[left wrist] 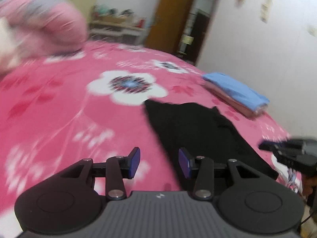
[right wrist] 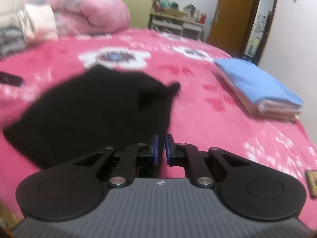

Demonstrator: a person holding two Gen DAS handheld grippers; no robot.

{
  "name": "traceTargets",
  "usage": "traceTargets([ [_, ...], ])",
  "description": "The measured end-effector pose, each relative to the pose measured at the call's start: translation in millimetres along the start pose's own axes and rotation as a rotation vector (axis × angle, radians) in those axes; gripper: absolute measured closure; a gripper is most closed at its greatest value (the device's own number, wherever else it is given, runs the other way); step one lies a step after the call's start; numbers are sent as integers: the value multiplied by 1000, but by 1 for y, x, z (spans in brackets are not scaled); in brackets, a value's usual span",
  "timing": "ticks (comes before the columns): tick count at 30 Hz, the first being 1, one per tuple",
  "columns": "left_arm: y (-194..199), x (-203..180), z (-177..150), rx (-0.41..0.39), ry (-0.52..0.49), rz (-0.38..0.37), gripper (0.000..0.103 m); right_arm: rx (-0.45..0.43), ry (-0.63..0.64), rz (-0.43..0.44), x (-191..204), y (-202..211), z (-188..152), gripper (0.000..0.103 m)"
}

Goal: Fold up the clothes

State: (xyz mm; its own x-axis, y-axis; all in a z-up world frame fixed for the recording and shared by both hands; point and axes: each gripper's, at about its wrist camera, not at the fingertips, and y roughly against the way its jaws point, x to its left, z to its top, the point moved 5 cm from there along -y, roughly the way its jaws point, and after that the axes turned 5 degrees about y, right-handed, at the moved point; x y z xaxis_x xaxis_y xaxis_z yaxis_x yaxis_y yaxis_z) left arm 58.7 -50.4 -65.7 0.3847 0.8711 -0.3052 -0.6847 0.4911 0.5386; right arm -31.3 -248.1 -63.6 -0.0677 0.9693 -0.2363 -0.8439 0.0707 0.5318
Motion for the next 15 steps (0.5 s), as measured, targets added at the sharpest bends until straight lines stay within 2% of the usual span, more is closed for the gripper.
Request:
traceTargets([
  [3,-38,-23,10,49,-67,-44,60,-39,59,62,22,-22,21,97],
  [5,-65,-30,13,80,-97,-32,61,-52,104,98,36,-40,31,97],
  [7,-83,-25,14,84,-109,26,61,-7,95,86,31,-60,26,97],
  [8,-87,-21,14,85,-96,37,60,21,86,49,21,-62,19,97],
  [10,-85,-13,16,84,-54,20,61,75,68,-27,2,-64,5,97],
  [11,-83,-11,17,75,-51,18,61,84,38,-38,-9,-60,1,97],
  [14,-77,-12,25,27,-74,28,61,61,-20,-59,-27,-48,10,97],
  [15,-78,-15,29,16,-80,18,61,30,-28,-30,-25,-47,19,97],
])
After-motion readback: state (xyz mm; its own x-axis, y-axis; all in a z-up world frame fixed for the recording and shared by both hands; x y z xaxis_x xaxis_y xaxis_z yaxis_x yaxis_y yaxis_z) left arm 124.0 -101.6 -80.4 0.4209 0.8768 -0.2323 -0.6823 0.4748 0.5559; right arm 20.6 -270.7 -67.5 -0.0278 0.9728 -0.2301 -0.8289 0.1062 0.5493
